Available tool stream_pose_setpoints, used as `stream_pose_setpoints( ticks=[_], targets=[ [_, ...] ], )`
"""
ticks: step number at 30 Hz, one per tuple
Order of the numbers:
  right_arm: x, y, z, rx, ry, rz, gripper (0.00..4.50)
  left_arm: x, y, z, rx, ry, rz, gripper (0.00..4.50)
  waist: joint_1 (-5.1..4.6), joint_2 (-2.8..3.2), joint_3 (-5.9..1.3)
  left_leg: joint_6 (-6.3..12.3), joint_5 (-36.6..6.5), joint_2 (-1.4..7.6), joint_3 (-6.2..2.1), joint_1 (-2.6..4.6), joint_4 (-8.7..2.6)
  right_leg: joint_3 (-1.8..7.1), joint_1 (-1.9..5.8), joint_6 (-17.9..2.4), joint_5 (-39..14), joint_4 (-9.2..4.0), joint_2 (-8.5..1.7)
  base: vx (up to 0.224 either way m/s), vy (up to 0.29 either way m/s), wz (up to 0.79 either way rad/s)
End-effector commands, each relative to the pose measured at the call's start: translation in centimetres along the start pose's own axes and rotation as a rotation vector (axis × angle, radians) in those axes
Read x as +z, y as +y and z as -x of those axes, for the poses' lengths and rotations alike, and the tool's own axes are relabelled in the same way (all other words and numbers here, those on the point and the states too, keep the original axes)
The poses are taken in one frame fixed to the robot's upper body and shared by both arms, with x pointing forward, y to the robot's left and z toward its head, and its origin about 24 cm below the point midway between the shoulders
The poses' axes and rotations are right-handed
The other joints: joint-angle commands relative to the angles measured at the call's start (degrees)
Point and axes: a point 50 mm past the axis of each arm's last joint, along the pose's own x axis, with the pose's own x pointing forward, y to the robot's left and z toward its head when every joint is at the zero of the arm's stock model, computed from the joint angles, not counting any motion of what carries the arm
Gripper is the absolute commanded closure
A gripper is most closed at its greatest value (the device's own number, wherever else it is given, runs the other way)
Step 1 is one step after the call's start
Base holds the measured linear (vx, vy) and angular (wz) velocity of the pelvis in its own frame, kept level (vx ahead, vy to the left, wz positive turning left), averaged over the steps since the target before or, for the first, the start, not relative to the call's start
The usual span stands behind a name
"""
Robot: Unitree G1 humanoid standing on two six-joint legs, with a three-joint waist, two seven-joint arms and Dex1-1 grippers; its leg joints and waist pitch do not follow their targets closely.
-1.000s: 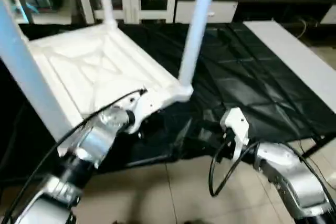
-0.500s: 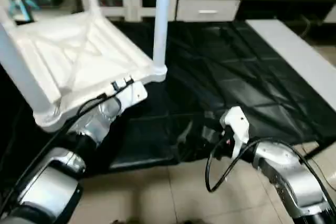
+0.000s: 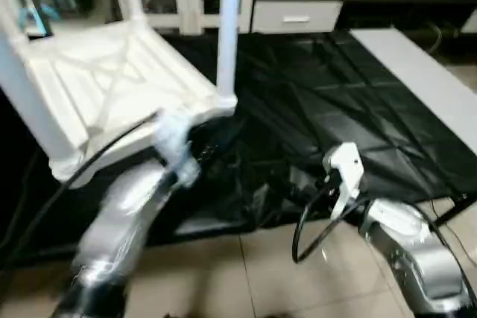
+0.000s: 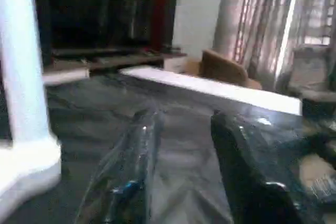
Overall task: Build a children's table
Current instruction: Rotate leg to tighten
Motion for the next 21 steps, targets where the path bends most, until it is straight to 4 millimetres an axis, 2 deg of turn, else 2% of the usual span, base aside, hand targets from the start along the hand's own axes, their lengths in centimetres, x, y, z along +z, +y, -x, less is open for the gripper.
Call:
stream_pose_setpoints(
  ticks=[1,2,3,4,5,7,9,12,13,14,16,17,18,19,21],
  targets=[
    [0.8,-0.1,0.2,-0.016,-0.038,0.017,1.32,1.6,1.0,1.6,0.066,-0.061,-0.054,2.36,-0.25,0.58,-2.69,-0.25,-20.6,0.92,-0.22,-0.30,-4.99,2.07,2.33,-5.5,-25.6,-5.34,-1.81,0.000,0.000,0.00],
    [0.8,0.0,0.2,-0.018,-0.041,0.014,1.32,1.7,1.2,2.3,0.082,-0.064,-0.049,2.20,-0.25,0.58,-2.69,-0.25,-20.6,0.92,-0.22,-0.30,-4.99,2.07,2.33,-5.5,-25.6,-5.34,-1.81,0.000,0.000,0.00],
    [0.8,0.0,0.1,-0.020,-0.046,0.013,1.32,1.6,1.7,3.4,0.098,-0.047,-0.044,2.20,-0.50,0.81,-2.48,-0.39,-23.3,0.72,-0.30,0.14,-5.00,1.78,1.85,-3.8,-29.6,-5.90,-1.56,0.000,0.000,0.00],
    [0.8,-0.1,0.1,-0.023,-0.048,0.013,1.32,1.5,2.0,4.4,0.107,-0.029,-0.030,2.00,-0.35,1.06,-2.62,-0.56,-23.5,0.72,-0.35,0.60,-4.93,2.00,1.53,-3.9,-28.8,-5.92,-1.63,0.000,0.000,0.00],
    [0.8,-0.1,0.1,-0.023,-0.048,0.013,1.32,1.5,2.0,4.4,0.107,-0.029,-0.030,2.00,-0.49,1.04,-2.54,-0.52,-23.4,0.78,-0.48,0.16,-5.19,1.99,1.76,-4.3,-27.3,-5.67,-1.50,0.000,0.000,0.00],
    [0.8,-0.1,0.2,-0.025,-0.051,0.013,1.32,1.6,3.1,6.5,0.133,-0.001,0.001,1.90,-0.53,1.28,-2.55,-0.79,-24.1,0.71,-0.51,0.15,-5.33,1.98,1.78,-4.3,-26.8,-5.50,-1.40,0.000,0.000,0.00],
    [0.7,-0.2,0.3,-0.027,-0.050,0.015,1.32,2.0,4.2,8.4,0.159,0.018,-0.002,1.59,-0.64,1.35,-2.67,-0.86,-23.8,0.69,-0.48,0.18,-5.34,2.09,1.86,-4.7,-25.3,-5.35,-1.35,0.000,0.000,0.00],
    [0.7,-0.4,0.4,-0.029,-0.049,0.016,1.32,2.3,5.2,10.4,0.182,0.045,0.010,1.53,-0.74,1.32,-2.66,-0.66,-22.8,0.64,-0.42,-0.06,-5.45,2.18,2.05,-5.3,-23.5,-5.05,-1.36,0.000,0.000,0.00],
    [0.7,-0.4,0.5,-0.031,-0.049,0.016,1.32,2.4,5.5,10.9,0.199,0.051,0.000,1.21,-0.68,1.38,-2.80,-0.60,-22.3,0.62,-0.30,0.21,-5.29,2.28,1.92,-5.7,-22.3,-4.94,-1.37,0.000,0.000,0.00],
    [0.7,-0.5,0.5,-0.032,-0.049,0.017,1.32,2.5,5.7,11.3,0.213,0.056,-0.006,1.14,-0.68,1.38,-2.80,-0.60,-22.3,0.62,-0.30,0.21,-5.29,2.28,1.92,-5.7,-22.3,-4.94,-1.37,0.000,0.000,0.00],
    [0.7,-0.6,0.5,-0.039,-0.048,0.019,1.32,3.0,6.8,12.8,0.272,0.062,-0.023,1.11,-0.55,1.52,-2.91,-0.31,-20.3,0.70,-0.14,0.27,-5.25,2.43,2.04,-7.1,-18.2,-4.49,-1.28,0.000,0.000,0.00],
    [0.7,-0.6,0.5,-0.039,-0.048,0.019,1.32,3.0,7.0,13.0,0.279,0.066,-0.022,0.91,-0.57,1.55,-2.94,-0.33,-20.0,0.69,-0.12,0.27,-5.25,2.44,2.11,-7.4,-17.5,-4.36,-1.28,0.000,0.000,0.00],
    [0.7,-0.6,0.5,-0.040,-0.049,0.020,1.32,3.0,7.3,13.5,0.285,0.082,-0.033,0.91,-0.57,1.56,-3.03,-0.27,-18.8,0.69,-0.14,0.14,-5.23,2.46,2.39,-8.0,-15.5,-4.08,-1.30,0.000,0.000,0.00],
    [0.8,-0.7,0.5,-0.042,-0.048,0.021,1.32,2.9,7.5,14.2,0.284,0.119,-0.062,0.71,-0.58,1.56,-3.03,-0.18,-18.6,0.68,-0.13,0.16,-5.23,2.47,2.40,-8.1,-15.2,-4.07,-1.29,0.000,0.000,0.00],
    [0.7,-0.8,0.5,-0.043,-0.047,0.024,1.32,2.8,7.8,14.7,0.297,0.139,-0.073,0.63,-0.64,1.57,-3.01,-0.01,-18.3,0.70,-0.10,0.15,-5.24,2.52,2.48,-8.4,-14.6,-3.97,-1.32,0.000,0.000,0.00]
  ],
)
